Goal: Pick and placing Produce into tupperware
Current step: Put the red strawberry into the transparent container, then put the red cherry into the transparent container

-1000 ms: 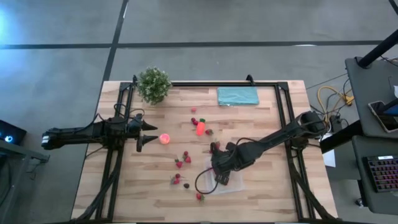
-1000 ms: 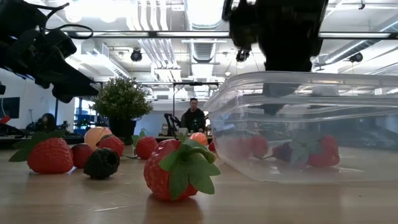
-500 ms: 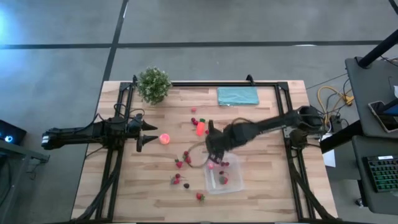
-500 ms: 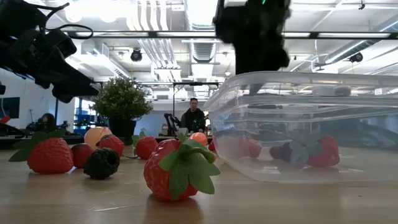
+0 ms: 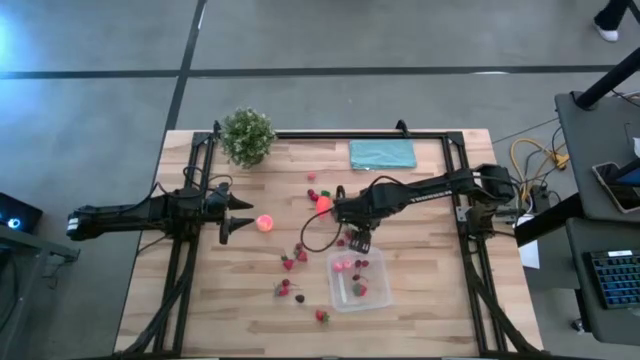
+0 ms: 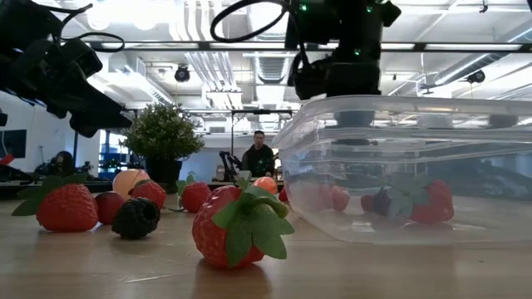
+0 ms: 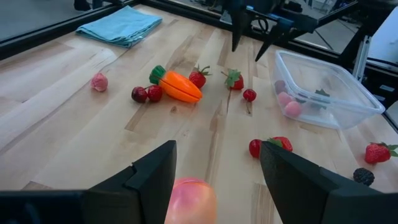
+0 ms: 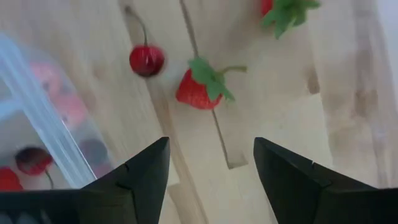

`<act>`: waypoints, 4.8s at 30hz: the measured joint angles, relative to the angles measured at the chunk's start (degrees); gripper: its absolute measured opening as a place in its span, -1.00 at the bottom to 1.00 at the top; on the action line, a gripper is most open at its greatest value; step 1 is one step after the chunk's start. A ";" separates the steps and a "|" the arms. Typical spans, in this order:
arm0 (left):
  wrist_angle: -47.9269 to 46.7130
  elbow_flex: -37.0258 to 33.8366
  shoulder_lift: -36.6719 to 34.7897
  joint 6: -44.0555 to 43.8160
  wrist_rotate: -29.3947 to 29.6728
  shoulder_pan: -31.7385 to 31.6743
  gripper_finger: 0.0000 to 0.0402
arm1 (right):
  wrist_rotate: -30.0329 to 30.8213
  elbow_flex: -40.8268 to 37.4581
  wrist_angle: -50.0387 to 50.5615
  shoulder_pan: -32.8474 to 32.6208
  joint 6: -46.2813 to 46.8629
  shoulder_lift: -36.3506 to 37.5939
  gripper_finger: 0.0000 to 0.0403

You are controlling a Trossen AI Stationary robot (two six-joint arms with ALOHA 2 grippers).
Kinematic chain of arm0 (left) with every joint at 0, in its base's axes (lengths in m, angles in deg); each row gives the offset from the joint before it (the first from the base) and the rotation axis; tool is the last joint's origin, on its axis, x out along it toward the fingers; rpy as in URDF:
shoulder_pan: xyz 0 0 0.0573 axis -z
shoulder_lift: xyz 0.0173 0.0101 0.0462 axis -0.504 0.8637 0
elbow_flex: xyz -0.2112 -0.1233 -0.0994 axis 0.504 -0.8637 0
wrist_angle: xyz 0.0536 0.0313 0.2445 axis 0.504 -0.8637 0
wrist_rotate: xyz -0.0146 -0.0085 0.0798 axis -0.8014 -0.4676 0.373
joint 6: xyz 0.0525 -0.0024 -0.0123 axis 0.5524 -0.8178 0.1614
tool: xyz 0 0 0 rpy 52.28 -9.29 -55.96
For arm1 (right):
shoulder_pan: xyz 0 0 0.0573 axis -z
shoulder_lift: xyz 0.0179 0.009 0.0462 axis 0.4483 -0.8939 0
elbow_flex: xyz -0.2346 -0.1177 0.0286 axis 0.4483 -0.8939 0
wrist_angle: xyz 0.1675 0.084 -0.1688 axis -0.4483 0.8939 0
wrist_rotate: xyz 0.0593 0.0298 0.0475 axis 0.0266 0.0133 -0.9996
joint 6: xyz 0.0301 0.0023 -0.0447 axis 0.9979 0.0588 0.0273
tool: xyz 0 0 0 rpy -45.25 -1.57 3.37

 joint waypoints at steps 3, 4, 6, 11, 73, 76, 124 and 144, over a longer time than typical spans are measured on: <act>-0.01 0.00 0.00 0.00 0.00 0.01 0.08 | -0.97 -1.36 -0.06 0.38 -2.24 0.01 0.11; 0.00 0.00 0.00 0.01 0.00 0.00 0.08 | -0.92 -1.71 -0.76 0.53 -3.06 0.01 0.11; 0.00 0.00 0.00 0.00 0.00 0.01 0.08 | -0.92 -2.25 -2.87 0.79 -4.27 0.01 0.11; -0.01 0.00 0.00 0.00 0.00 0.01 0.08 | -2.81 -3.24 -7.71 2.71 -4.62 -1.34 0.11; 0.00 0.00 0.00 0.00 0.02 0.01 0.08 | -0.61 -9.83 -20.21 4.07 -0.77 -3.46 0.11; -0.01 0.00 0.00 0.01 0.02 0.01 0.08 | -0.70 -9.96 -20.21 4.07 -0.73 -3.46 0.08; 0.00 0.00 0.00 0.01 0.02 -0.01 0.08 | -0.41 -8.22 -17.08 -20.02 33.50 8.94 -0.04; 0.00 0.00 0.00 0.00 0.00 -0.01 0.08 | -0.35 1.10 -8.04 -1.90 -0.98 2.25 0.24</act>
